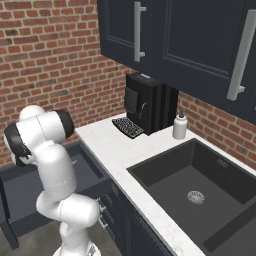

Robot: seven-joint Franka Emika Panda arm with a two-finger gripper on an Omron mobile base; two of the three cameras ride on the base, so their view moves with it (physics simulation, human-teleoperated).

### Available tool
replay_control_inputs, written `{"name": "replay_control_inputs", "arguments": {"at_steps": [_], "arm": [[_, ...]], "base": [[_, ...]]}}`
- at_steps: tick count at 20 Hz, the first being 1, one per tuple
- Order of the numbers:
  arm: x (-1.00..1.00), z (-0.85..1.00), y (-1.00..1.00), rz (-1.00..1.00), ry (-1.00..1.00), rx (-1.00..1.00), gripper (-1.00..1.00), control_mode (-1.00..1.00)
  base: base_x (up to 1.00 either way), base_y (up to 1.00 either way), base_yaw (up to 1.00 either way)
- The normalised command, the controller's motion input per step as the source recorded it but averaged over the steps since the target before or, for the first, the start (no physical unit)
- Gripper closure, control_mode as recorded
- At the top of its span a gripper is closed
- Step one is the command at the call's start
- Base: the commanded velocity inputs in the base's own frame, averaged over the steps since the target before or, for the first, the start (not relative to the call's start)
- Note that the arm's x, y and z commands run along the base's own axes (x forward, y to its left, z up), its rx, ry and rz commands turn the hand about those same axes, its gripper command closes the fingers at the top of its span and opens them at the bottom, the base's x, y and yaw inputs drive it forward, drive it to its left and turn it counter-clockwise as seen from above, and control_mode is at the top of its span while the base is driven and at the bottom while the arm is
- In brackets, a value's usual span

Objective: Pick up the knife from the drawer and place it on the cutting board. Then place the meat from the plate to the cutting board.

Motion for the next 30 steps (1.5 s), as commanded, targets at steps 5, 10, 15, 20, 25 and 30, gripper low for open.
{"name": "replay_control_inputs", "arguments": {"at_steps": [5, 10, 15, 20, 25, 30], "arm": [[0.18, -0.23, 0.04, 0.0, 0.0, 0.0, -1.0, -1.0], [0.14, -0.22, 0.04, 0.0, 0.0, 0.0, -1.0, -1.0], [0.09, -0.14, 0.0, 0.0, 0.0, 0.0, -1.0, -1.0], [0.1, -0.14, 0.0, 0.0, 0.0, 0.0, -1.0, -1.0], [0.06, -0.22, 0.0, 0.0, 0.0, 0.0, -1.0, -1.0], [0.13, -0.32, 0.03, 0.0, 0.0, -0.01, -1.0, -1.0]], "base": [[0.0, 0.0, 0.0], [0.0, 0.0, 0.0], [0.0, 0.0, 0.0], [0.0, 0.0, 0.0], [0.0, 0.0, 0.0], [0.0, 0.0, 0.0]]}}
